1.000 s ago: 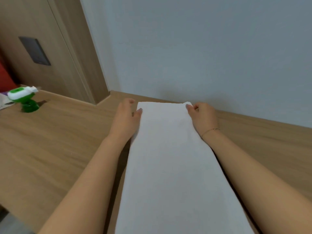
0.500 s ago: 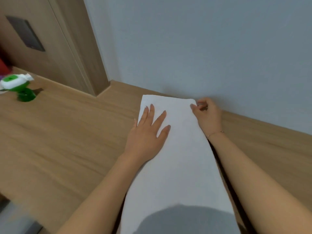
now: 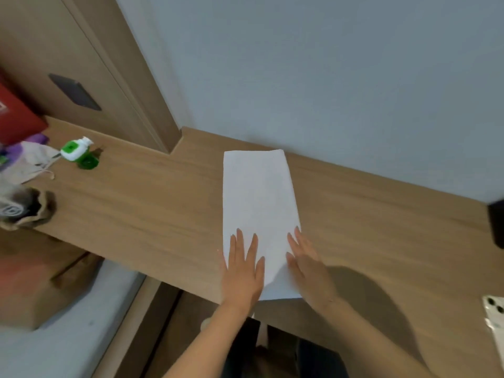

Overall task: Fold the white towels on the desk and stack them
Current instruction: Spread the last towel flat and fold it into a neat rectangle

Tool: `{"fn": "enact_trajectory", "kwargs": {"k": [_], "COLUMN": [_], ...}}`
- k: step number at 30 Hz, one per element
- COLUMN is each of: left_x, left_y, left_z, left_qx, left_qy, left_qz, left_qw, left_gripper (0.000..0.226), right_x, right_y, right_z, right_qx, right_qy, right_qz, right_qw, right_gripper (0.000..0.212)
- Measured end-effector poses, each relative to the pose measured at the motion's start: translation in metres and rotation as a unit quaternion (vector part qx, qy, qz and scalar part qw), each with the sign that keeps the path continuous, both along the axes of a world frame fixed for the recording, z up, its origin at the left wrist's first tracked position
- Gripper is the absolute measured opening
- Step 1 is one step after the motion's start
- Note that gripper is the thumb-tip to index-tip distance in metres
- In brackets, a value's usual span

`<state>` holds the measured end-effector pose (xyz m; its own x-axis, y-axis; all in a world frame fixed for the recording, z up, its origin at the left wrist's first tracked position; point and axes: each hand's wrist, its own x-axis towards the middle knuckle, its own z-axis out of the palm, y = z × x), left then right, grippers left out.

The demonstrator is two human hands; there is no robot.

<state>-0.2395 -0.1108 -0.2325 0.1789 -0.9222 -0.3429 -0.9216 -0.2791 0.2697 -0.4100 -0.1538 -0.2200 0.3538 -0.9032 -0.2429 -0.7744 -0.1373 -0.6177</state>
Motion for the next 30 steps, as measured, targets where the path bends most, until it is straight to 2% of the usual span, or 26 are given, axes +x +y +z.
{"fn": "enact_trajectory", "kwargs": {"k": [2, 4, 7, 9, 10, 13, 14, 16, 18, 20, 21, 23, 27, 30], "left_x": [0.0, 0.003, 0.002, 0.009, 0.015, 0.038, 0.042, 0.044, 0.038, 0.033, 0.033, 0.038, 0.046, 0.045], "left_y": [0.015, 0.019, 0.016, 0.013, 0.01, 0.008, 0.012, 0.019, 0.023, 0.021, 0.018, 0.013, 0.006, 0.004], "left_z": [-0.014, -0.02, -0.019, -0.011, -0.005, 0.018, 0.023, 0.03, 0.032, 0.033, 0.033, 0.031, 0.03, 0.023], "left_qx": [-0.021, -0.048, -0.042, -0.021, -0.006, -0.006, -0.032, -0.074, -0.068, -0.046, -0.042, -0.037, -0.023, 0.001], "left_qy": [-0.016, -0.019, -0.002, 0.061, 0.12, 0.298, 0.321, 0.351, 0.42, 0.466, 0.467, 0.462, 0.433, 0.431], "left_qz": [-0.013, -0.021, -0.017, -0.032, -0.043, 0.017, 0.056, 0.143, 0.244, 0.309, 0.329, 0.35, 0.363, 0.379], "left_qw": [1.0, 0.998, 0.999, 0.997, 0.992, 0.955, 0.945, 0.922, 0.871, 0.828, 0.82, 0.814, 0.825, 0.819], "left_gripper": [0.058, 0.058, 0.058, 0.059, 0.061, 0.065, 0.067, 0.059, 0.031, 0.018, 0.016, 0.014, 0.019, 0.025], "right_x": [0.0, -0.008, -0.014, -0.011, -0.01, -0.016, -0.019, -0.022, -0.017, -0.01, -0.007, -0.006, -0.01, -0.01], "right_y": [0.024, 0.032, 0.029, 0.028, 0.026, 0.023, 0.022, 0.022, 0.023, 0.024, 0.023, 0.022, 0.015, 0.017], "right_z": [-0.018, -0.031, -0.037, -0.036, -0.034, -0.022, -0.017, -0.012, -0.011, -0.013, -0.015, -0.017, -0.015, -0.014], "right_qx": [-0.051, -0.061, -0.061, -0.049, -0.037, 0.036, 0.057, 0.056, 0.061, 0.116, 0.138, 0.141, 0.115, 0.109], "right_qy": [0.093, 0.113, 0.124, 0.147, 0.152, 0.089, 0.05, -0.029, -0.111, -0.172, -0.176, -0.142, -0.082, -0.052], "right_qz": [0.056, 0.039, 0.045, 0.055, 0.062, 0.069, 0.038, -0.109, -0.289, -0.381, -0.391, -0.375, -0.32, -0.285], "right_qw": [0.993, 0.991, 0.989, 0.986, 0.986, 0.993, 0.996, 0.992, 0.949, 0.901, 0.893, 0.905, 0.937, 0.951], "right_gripper": [0.059, 0.059, 0.059, 0.057, 0.057, 0.06, 0.06, 0.049, 0.034, 0.034, 0.031, 0.025, 0.037, 0.036]}}
